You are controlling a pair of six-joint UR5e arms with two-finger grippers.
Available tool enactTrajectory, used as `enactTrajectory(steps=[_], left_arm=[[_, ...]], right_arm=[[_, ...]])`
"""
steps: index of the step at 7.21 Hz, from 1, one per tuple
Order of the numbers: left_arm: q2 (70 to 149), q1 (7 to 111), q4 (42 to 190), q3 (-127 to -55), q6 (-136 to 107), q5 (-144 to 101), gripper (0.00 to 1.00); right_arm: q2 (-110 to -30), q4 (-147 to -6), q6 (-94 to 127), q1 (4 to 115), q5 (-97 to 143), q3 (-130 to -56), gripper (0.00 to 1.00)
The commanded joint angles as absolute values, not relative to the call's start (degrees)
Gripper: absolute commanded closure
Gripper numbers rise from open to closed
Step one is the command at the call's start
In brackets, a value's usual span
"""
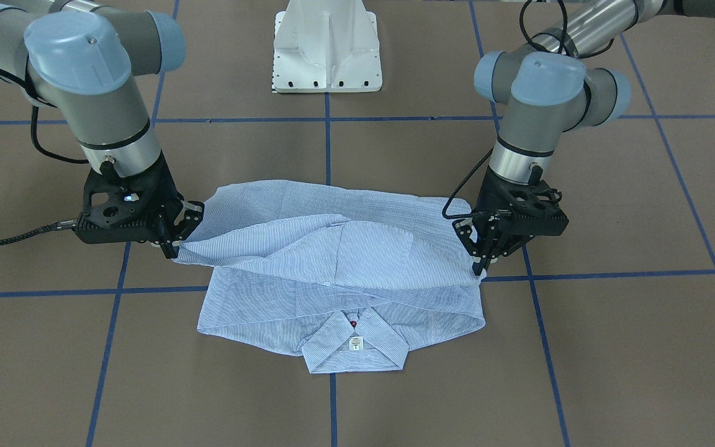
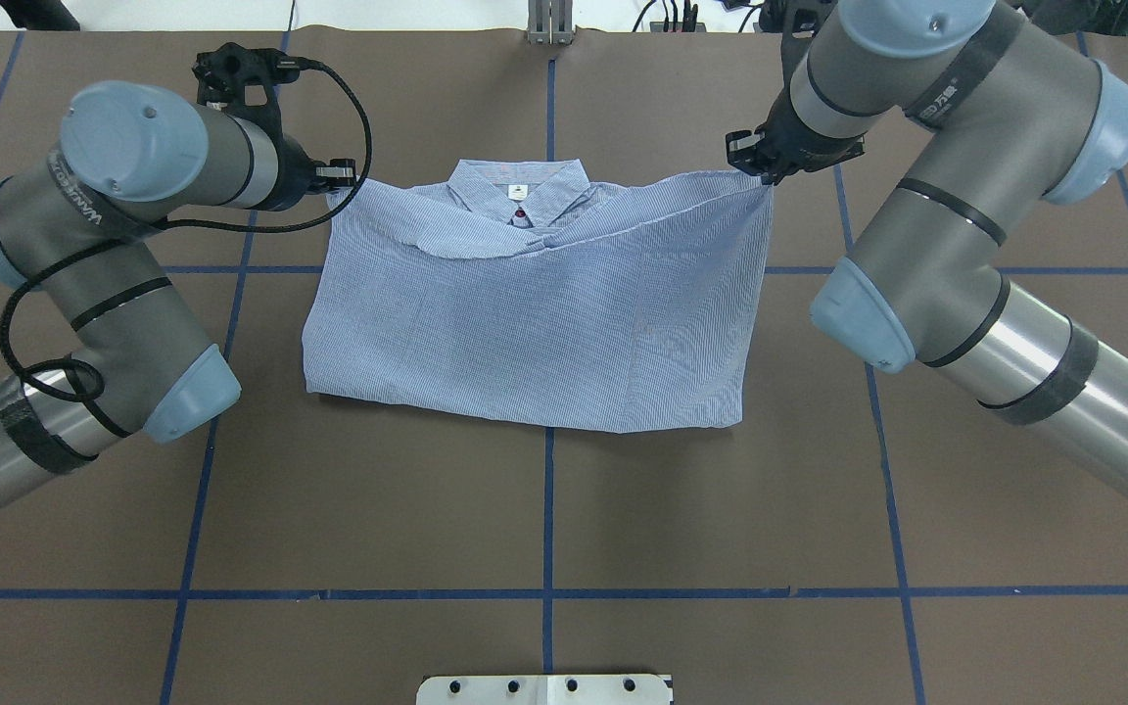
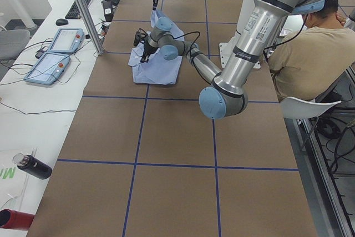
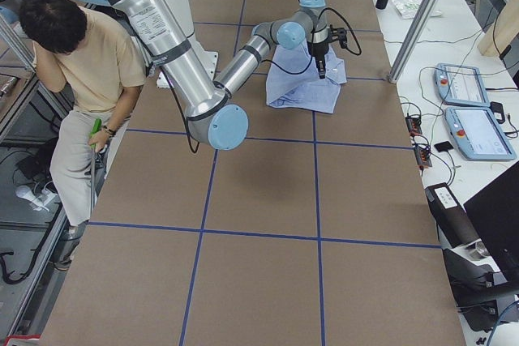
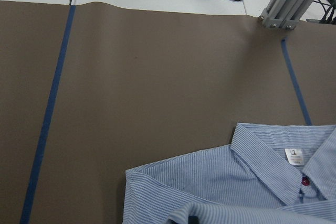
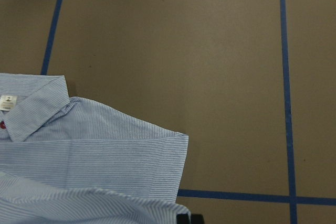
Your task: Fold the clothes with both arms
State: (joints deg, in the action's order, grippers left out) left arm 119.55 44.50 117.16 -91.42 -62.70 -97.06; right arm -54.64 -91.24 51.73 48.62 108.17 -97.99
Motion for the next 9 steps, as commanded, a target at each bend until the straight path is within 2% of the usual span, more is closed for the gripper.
enactTrajectory(steps=[1,2,6,7,8,9], left_arm=[[122.15,44.38,124.26,-82.12,-61.79,-97.03,1.00],[124.52,44.38,124.45,-80.18,-61.79,-97.03,1.00],[127.26,44.47,124.54,-77.18,-60.13,-97.03,1.00],[127.27,44.73,124.63,-76.99,-58.38,-97.03,0.60],[127.35,45.17,124.80,-76.82,-58.01,-97.12,0.35],[127.35,45.78,124.80,-76.56,-54.88,-97.29,0.00]], right_arm=[[-54.76,-79.42,52.21,47.81,107.05,-87.85,1.00],[-54.67,-76.84,52.21,47.81,106.79,-85.19,1.00],[-53.88,-76.64,52.12,47.72,104.60,-83.42,1.00],[-53.88,-76.55,52.29,47.81,104.68,-83.06,0.53],[-53.79,-76.47,52.38,47.81,104.68,-83.14,0.12],[-53.79,-76.46,52.38,47.81,104.76,-83.14,0.00]])
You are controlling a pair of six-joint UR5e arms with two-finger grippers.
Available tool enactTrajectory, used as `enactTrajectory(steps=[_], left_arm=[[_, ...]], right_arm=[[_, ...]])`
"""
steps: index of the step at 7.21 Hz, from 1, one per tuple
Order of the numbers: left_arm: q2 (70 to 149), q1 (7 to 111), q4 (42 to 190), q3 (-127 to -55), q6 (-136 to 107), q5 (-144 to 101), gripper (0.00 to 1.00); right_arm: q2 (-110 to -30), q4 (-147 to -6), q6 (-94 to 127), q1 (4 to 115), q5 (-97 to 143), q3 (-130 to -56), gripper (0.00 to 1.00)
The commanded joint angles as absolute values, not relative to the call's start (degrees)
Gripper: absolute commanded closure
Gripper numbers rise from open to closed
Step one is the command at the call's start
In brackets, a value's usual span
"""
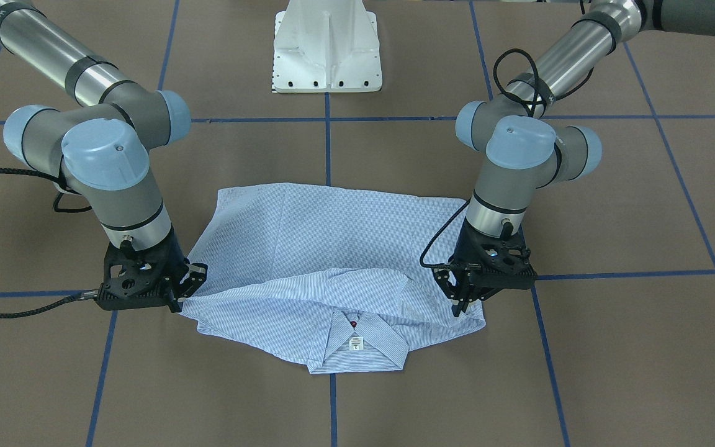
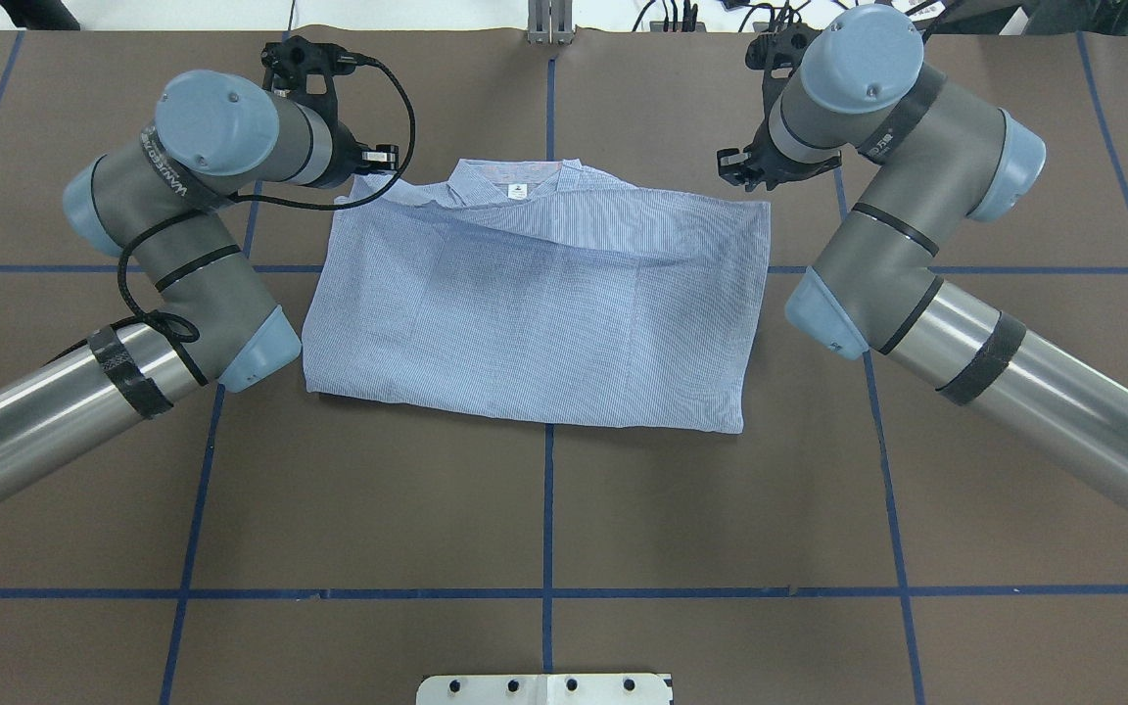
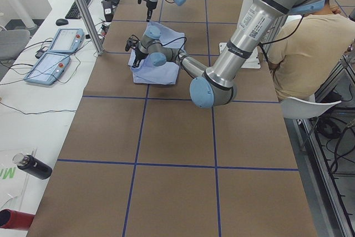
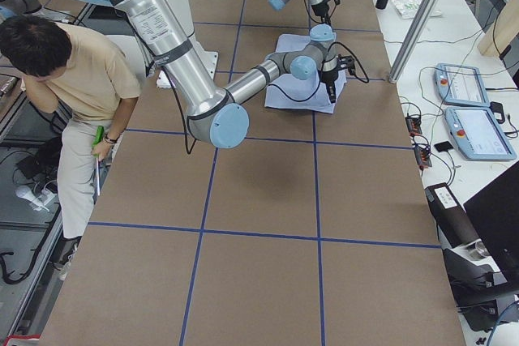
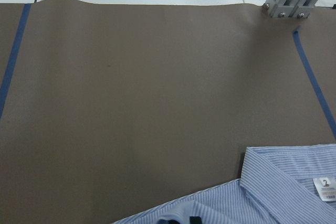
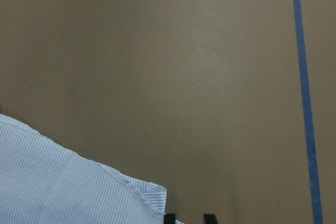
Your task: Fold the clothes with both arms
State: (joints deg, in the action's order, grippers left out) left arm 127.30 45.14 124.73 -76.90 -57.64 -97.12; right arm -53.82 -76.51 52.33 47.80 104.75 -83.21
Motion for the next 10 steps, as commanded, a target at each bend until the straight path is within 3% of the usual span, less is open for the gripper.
enactTrajectory(steps=[1,3,5,8,10], left_arm=[[127.27,48.05,124.72,-76.55,-49.19,-99.73,0.00],[123.08,49.22,126.72,-80.56,-45.18,-104.24,0.00],[112.28,48.43,135.84,-87.69,-46.92,-105.20,0.00],[101.38,39.31,137.11,-98.31,-53.68,-104.86,0.00],[99.84,31.59,137.11,-99.50,-62.89,-97.07,0.02]], right_arm=[[-53.44,-76.55,52.38,47.99,105.20,-83.58,0.00],[-54.57,-76.64,52.47,48.25,106.78,-87.51,0.00],[-59.13,-76.99,52.99,48.25,106.79,-94.45,0.00],[-59.77,-76.99,54.58,47.81,106.70,-95.89,0.00],[-59.77,-76.99,54.58,47.73,106.61,-95.89,0.00]])
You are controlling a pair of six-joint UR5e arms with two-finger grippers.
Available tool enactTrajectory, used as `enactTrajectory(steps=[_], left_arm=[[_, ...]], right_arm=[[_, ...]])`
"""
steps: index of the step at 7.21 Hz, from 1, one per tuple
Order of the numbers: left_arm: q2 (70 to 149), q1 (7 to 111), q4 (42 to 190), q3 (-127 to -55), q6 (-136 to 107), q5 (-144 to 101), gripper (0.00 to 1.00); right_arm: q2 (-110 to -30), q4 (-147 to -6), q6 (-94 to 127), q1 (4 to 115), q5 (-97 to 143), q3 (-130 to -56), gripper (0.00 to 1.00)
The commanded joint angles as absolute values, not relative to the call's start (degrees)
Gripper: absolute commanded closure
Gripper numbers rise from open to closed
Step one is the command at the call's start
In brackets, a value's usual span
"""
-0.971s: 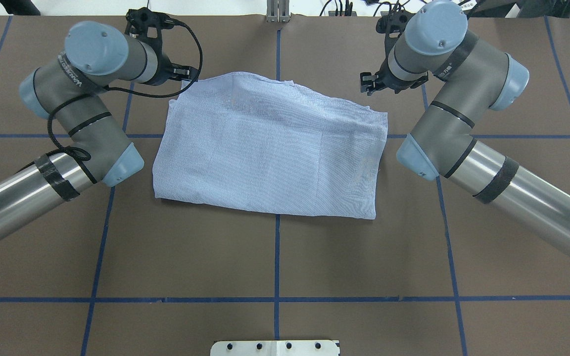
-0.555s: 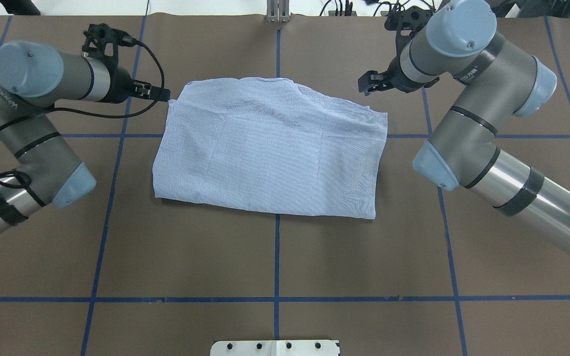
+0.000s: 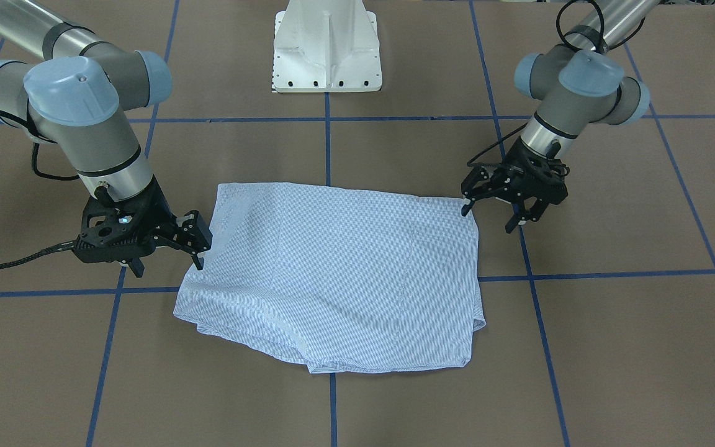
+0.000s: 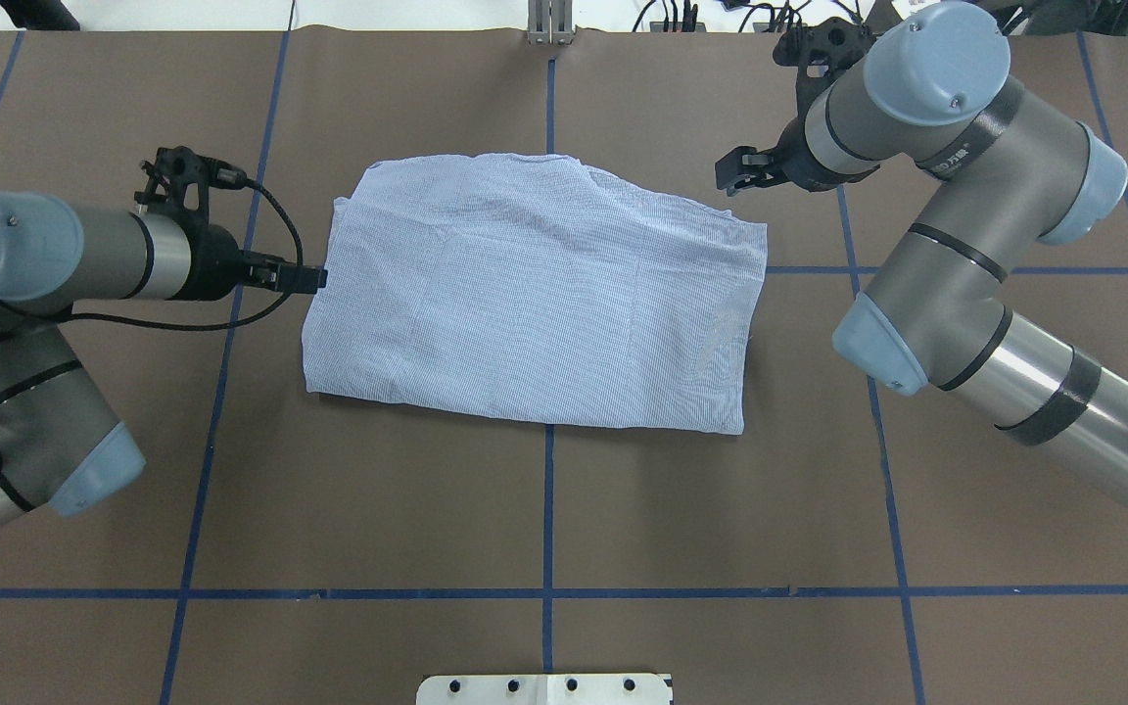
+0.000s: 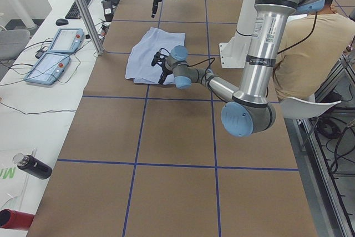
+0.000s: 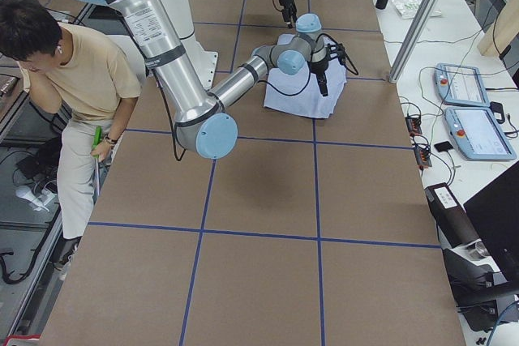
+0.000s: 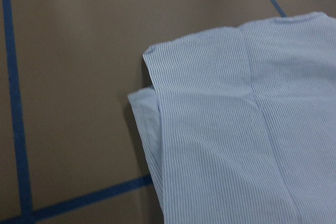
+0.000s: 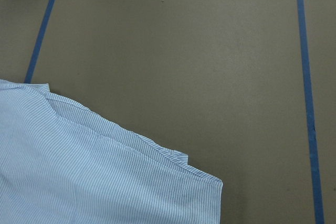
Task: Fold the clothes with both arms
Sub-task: 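Lower the left gripper to the shirt edge nearest it and grasp it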
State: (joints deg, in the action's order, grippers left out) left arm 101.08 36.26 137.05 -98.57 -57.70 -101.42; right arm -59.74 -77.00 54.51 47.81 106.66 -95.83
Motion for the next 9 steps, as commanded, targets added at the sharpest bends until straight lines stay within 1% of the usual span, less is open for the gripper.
enactTrajectory(steps=[1,5,7,8,9], left_arm=[[100.19,30.42,137.11,-99.23,-65.80,-96.77,0.13],[101.25,29.97,137.20,-97.21,-66.53,-96.42,0.33],[102.82,29.97,137.20,-96.25,-66.62,-96.42,0.49],[103.62,29.97,137.20,-95.54,-66.71,-96.42,0.65],[103.62,29.97,137.20,-95.45,-66.71,-96.42,0.98]], right_arm=[[-59.68,-76.91,54.58,47.64,106.61,-95.89,0.00],[-59.76,-76.90,54.58,47.55,106.44,-95.98,0.00],[-59.77,-76.82,54.58,47.55,106.35,-96.06,0.00],[-59.77,-76.82,54.58,47.55,106.35,-96.06,0.00],[-59.77,-76.82,54.58,47.55,106.35,-96.06,0.00]])
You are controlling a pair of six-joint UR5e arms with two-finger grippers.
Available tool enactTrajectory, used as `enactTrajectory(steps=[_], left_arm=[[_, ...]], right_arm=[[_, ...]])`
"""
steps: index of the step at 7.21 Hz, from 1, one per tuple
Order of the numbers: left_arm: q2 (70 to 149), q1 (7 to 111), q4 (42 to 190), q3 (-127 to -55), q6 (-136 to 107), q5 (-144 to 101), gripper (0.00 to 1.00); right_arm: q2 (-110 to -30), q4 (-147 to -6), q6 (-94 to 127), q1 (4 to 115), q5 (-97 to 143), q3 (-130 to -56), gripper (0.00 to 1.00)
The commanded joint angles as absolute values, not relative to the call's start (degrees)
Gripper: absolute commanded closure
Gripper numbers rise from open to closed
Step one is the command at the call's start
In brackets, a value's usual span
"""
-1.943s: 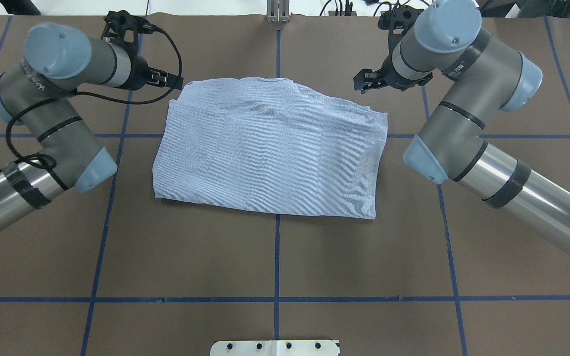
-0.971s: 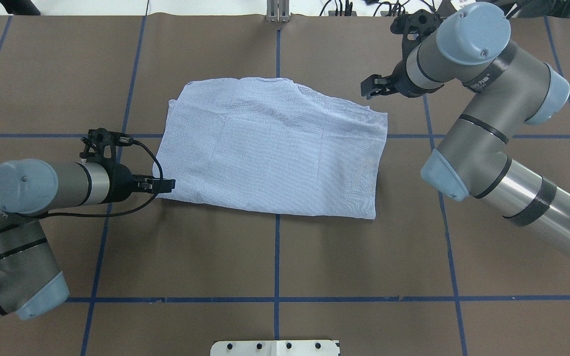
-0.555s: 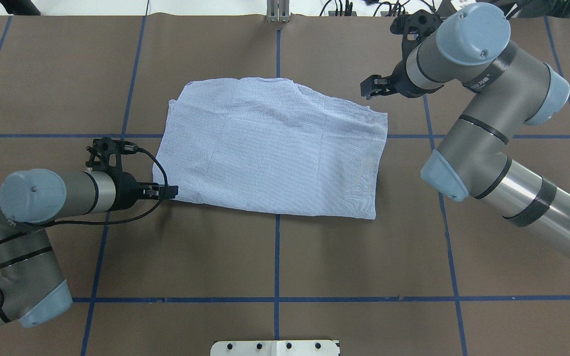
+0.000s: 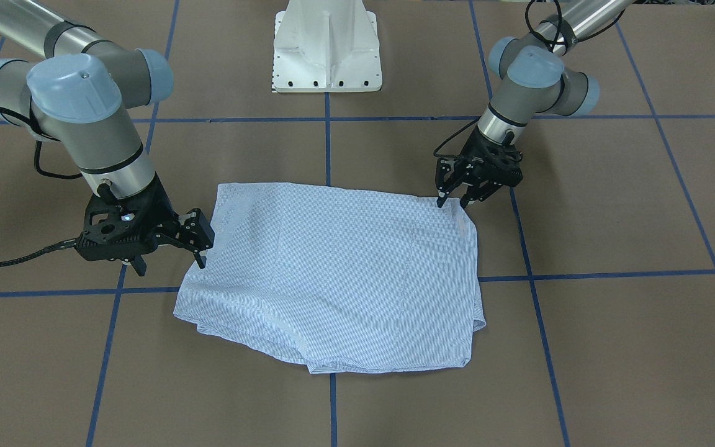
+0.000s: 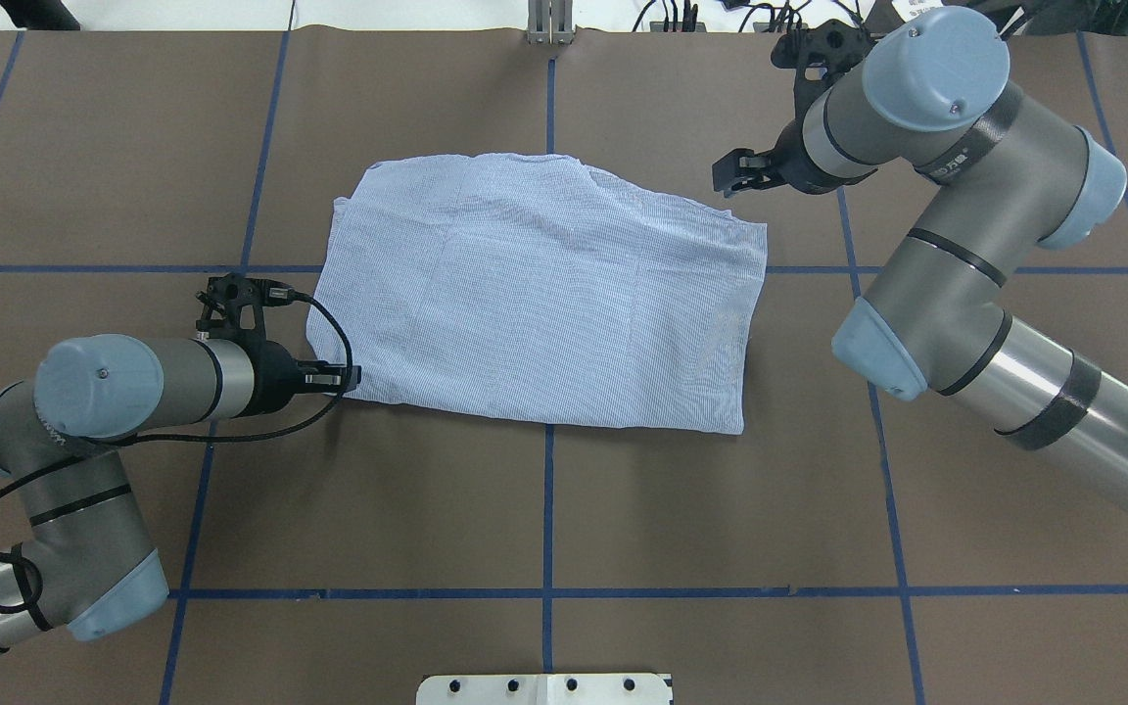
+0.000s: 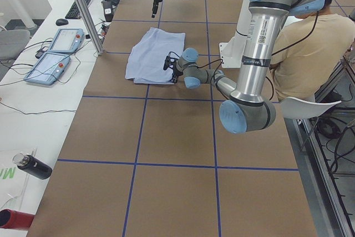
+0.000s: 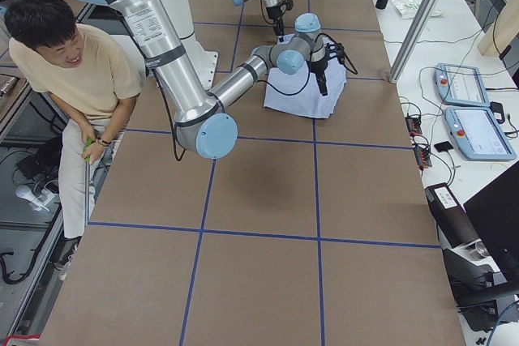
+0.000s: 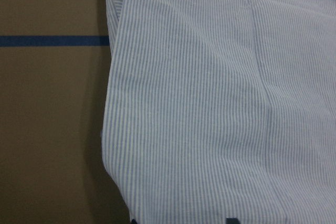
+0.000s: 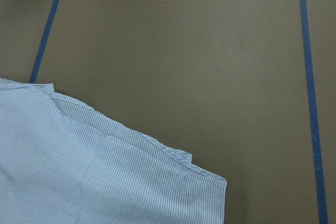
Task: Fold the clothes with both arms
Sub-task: 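Drag the shirt with the left gripper away from the robot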
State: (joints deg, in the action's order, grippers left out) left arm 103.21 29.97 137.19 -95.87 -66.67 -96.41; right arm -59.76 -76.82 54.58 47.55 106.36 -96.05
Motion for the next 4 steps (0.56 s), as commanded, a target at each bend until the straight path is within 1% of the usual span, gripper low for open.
enactTrajectory(steps=[1,3,4], left_arm=[[103.28,30.06,137.20,-95.54,-66.36,-96.42,1.00],[100.48,31.11,137.20,-96.06,-61.13,-96.42,1.00],[100.11,35.29,137.20,-95.54,-54.91,-96.50,1.00]], right_arm=[[-59.77,-76.82,54.58,47.46,106.35,-96.06,0.00],[-59.77,-76.73,54.58,47.20,106.35,-95.98,0.00],[-59.77,-76.73,54.58,47.20,106.26,-95.98,0.00]])
